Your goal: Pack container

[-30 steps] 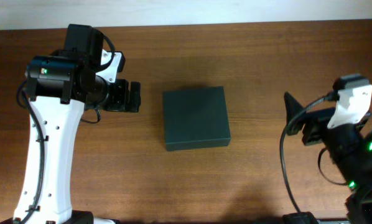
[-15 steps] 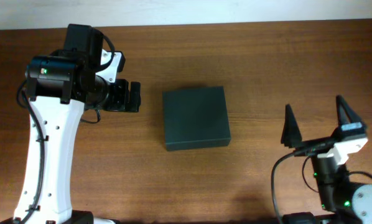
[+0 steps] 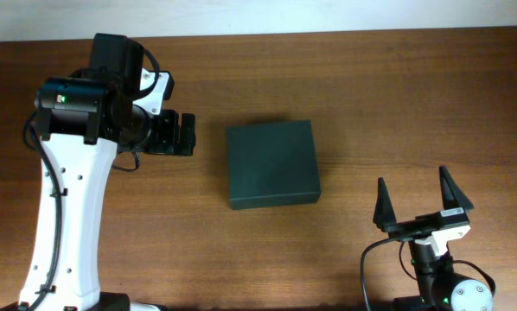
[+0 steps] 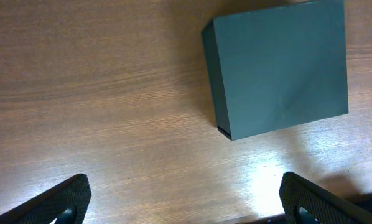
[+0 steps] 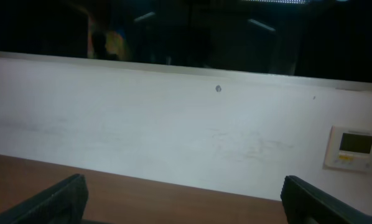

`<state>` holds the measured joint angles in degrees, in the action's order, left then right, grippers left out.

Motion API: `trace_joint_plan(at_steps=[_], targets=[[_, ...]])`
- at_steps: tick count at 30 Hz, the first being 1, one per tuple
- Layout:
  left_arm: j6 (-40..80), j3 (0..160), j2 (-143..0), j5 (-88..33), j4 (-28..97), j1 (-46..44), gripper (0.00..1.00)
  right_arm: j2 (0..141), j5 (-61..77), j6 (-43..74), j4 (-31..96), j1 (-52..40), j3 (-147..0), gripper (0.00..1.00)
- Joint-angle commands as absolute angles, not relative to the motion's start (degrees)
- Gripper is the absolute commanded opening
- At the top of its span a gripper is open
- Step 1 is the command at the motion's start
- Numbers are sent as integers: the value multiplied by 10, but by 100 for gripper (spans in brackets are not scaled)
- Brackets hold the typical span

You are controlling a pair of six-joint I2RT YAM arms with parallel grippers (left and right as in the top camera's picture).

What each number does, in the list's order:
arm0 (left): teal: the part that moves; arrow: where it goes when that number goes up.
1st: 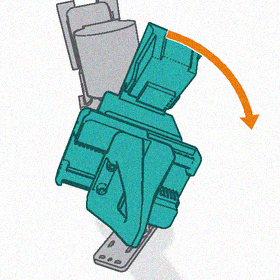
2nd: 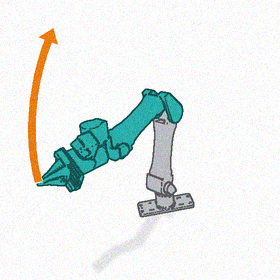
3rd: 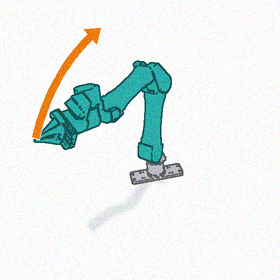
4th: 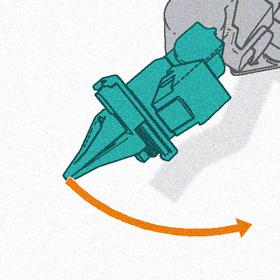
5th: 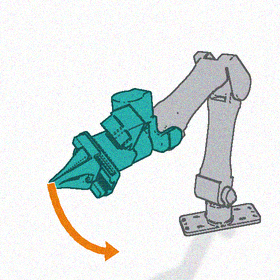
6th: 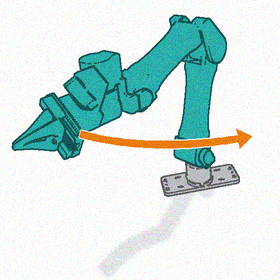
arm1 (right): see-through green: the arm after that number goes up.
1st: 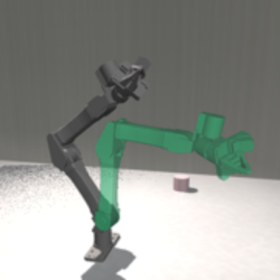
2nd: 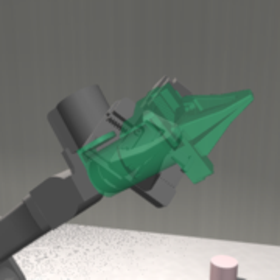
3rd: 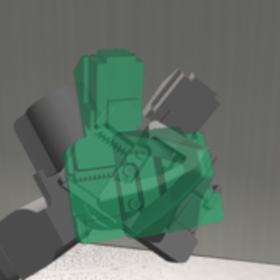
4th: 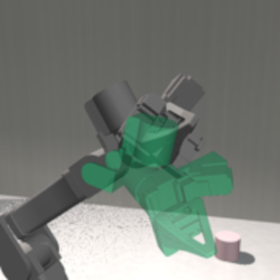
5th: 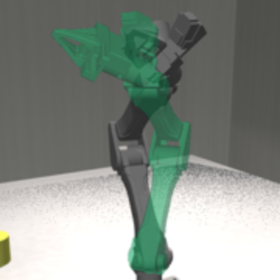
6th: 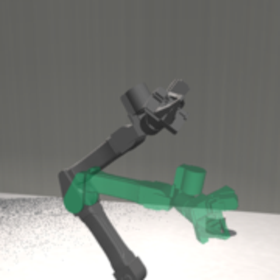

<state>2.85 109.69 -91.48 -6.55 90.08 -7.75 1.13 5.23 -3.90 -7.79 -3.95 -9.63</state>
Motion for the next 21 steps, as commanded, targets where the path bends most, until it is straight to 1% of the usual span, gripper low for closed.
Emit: trace_joint_plan(at_steps=[1,8,21], targets=[[34,1095,-909,-60,900,-75,99,2,58,-41,-84,-37,-80,99],[34,1095,-909,-60,900,-75,99,2,60,-41,-84,-37,-72,99],[34,1095,-909,-60,900,-75,99,2,70,-41,-85,-37,-3,99]])
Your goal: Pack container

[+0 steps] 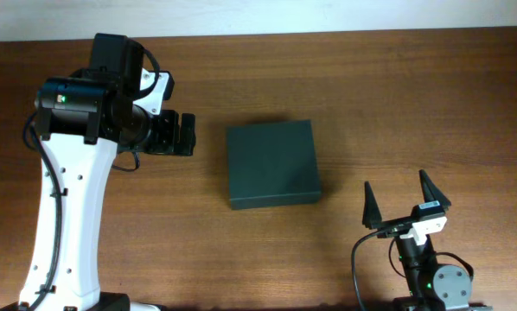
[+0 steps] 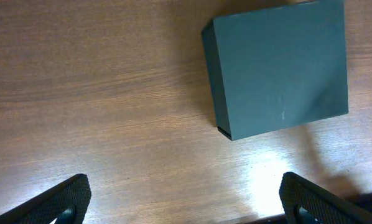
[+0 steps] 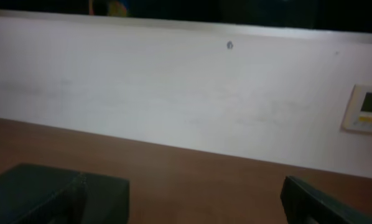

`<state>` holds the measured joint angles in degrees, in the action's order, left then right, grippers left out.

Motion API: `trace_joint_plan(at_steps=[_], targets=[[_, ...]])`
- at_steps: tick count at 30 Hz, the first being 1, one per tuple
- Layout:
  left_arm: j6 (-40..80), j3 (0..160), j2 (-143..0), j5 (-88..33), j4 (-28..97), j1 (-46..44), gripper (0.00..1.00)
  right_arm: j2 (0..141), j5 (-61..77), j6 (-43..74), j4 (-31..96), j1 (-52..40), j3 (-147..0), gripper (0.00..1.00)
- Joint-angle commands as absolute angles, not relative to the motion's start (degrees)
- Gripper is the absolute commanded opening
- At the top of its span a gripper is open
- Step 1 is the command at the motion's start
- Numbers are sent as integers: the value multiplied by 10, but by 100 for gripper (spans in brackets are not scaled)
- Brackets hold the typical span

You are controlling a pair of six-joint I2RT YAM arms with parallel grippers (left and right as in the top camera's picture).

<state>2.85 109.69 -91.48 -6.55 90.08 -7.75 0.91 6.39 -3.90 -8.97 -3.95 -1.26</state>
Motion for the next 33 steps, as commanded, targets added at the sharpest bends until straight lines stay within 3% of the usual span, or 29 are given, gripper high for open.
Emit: trace_joint_plan(at_steps=[1,10,33], targets=[[34,1095,-909,-60,900,-75,99,2,70,-41,-84,-37,-3,99],[34,1095,-909,-60,900,-75,99,2,73,-40,41,-37,-3,99],[34,1095,-909,-60,900,-75,99,2,67,-41,39,-37,-3,99]])
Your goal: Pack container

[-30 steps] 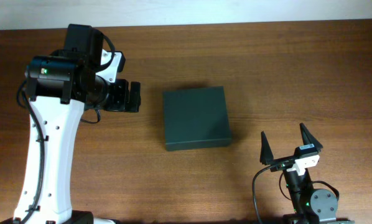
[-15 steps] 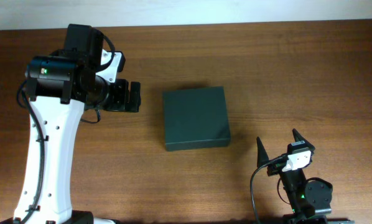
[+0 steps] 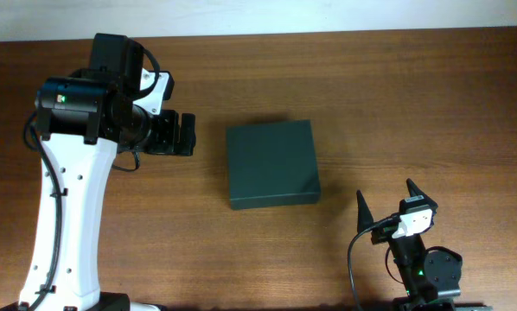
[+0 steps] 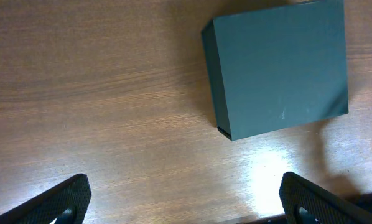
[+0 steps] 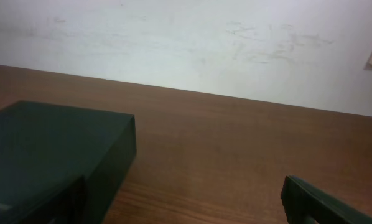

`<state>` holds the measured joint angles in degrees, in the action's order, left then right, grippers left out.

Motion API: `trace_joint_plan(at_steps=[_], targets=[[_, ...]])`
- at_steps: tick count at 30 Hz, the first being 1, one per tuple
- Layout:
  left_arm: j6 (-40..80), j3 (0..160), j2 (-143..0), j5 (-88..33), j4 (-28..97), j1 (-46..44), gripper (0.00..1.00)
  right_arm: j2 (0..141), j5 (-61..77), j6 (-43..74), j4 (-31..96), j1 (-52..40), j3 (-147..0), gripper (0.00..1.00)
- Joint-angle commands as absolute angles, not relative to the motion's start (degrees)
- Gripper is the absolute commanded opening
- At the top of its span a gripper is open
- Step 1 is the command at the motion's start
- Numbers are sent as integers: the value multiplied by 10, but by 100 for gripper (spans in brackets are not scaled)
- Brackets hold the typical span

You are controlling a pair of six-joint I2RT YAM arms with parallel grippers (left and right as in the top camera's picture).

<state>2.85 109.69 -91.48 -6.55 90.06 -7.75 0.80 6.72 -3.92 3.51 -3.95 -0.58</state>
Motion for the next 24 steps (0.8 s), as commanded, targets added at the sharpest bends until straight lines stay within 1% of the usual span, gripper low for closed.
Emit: trace_joint_plan(at_steps=[1,24], targets=[[34,1095,-909,-60,900,-75,99,2,67,-41,39,-37,-3,99],[34,1095,-909,-62,903,-75,99,2,67,-41,39,-37,-3,99]])
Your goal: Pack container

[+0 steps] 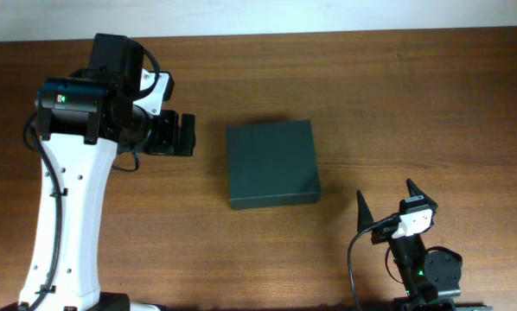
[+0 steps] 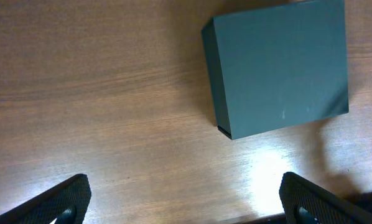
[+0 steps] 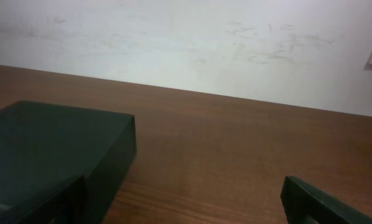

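Observation:
A dark green lidded box (image 1: 271,164) lies flat in the middle of the wooden table, its lid on; it also shows as the box (image 2: 279,74) and the box (image 3: 49,149). My left gripper (image 1: 182,135) hangs open to the left of the box, nothing between its fingers (image 2: 61,199). My right gripper (image 1: 386,199) stands open near the table's front edge, right of the box's near right corner, aimed at the far wall, empty.
The brown wooden table (image 1: 397,95) runs to a white wall (image 3: 192,50) at the back. The white left arm (image 1: 64,216) reaches in from the front left. No loose items show around the box.
My right gripper stood raised at the front right, its camera seeing only the wall. Then it was lower and further left, the box's edge entering its view. By 0.8 s ago it sat low near the box's corner and remains there. The left arm and box stayed put.

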`<state>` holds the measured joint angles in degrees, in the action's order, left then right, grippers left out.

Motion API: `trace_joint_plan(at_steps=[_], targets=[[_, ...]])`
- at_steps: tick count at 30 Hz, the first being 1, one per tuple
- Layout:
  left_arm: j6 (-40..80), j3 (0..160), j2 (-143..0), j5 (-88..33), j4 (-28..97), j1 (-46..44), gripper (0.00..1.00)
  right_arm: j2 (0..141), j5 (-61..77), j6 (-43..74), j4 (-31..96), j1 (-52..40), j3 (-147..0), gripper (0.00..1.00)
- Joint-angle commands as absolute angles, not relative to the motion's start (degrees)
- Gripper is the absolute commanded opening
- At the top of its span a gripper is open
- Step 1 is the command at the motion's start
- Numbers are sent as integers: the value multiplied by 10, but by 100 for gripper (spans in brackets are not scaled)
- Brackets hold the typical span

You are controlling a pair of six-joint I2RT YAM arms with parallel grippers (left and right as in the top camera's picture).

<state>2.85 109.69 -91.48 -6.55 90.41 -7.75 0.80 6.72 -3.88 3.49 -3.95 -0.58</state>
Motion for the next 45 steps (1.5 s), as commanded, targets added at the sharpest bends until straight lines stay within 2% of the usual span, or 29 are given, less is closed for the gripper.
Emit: trace_joint_plan(at_steps=[1,4,9,16,24,30,36,45], targets=[[34,1095,-909,-66,892,-75,99,2,67,-41,39,-37,-3,99],[28,1094,-909,-68,830,-85,99,2,67,-41,39,-37,-3,99],[-49,1057,-897,-89,650,-129,99,2,66,-41,39,-37,-3,99],[-61,840,-820,-92,385,-179,99,2,67,-41,39,-37,-3,99],[-61,531,-643,-98,211,-174,99,2,67,-41,39,-37,-3,99],[-60,386,-529,-109,89,-132,99,2,67,-41,39,-37,-3,99],[-59,306,-435,-157,54,-64,99,2,67,-41,39,-37,-3,99],[-59,221,-316,-157,23,6,99,2,67,-41,39,-37,-3,99]])
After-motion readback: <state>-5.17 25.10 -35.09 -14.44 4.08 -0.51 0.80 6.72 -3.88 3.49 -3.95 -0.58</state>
